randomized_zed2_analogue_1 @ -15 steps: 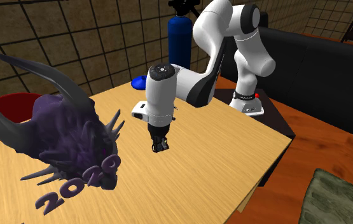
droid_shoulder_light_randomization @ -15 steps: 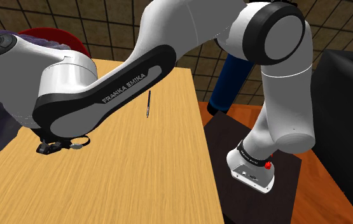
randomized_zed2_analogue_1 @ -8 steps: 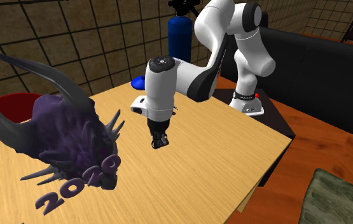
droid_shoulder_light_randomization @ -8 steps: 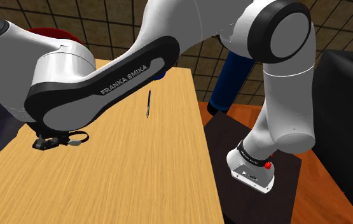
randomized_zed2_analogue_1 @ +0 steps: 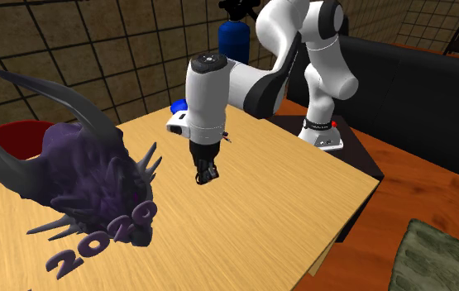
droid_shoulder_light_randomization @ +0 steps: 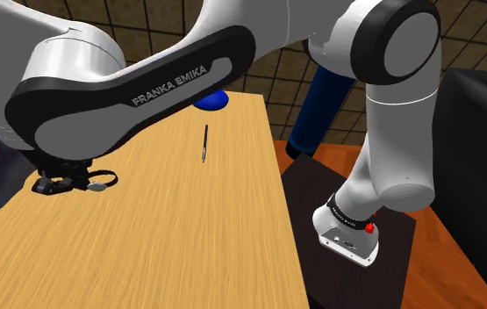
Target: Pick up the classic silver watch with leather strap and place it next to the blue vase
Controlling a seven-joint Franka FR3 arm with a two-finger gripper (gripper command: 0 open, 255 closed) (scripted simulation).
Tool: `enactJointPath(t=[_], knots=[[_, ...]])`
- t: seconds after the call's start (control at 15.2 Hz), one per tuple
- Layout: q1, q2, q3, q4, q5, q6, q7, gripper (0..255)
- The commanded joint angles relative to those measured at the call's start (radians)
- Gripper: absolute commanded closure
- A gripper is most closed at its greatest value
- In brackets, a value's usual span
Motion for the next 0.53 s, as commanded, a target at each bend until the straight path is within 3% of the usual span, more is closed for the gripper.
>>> enactJointPath(t=[0.0, 0.46], knots=[[0.001, -0.007, 0.003, 0.02, 0.006, -0.026, -0.006, 255], [0.007, -0.024, 0.011, 0.09, 0.021, -0.108, -0.025, 255]])
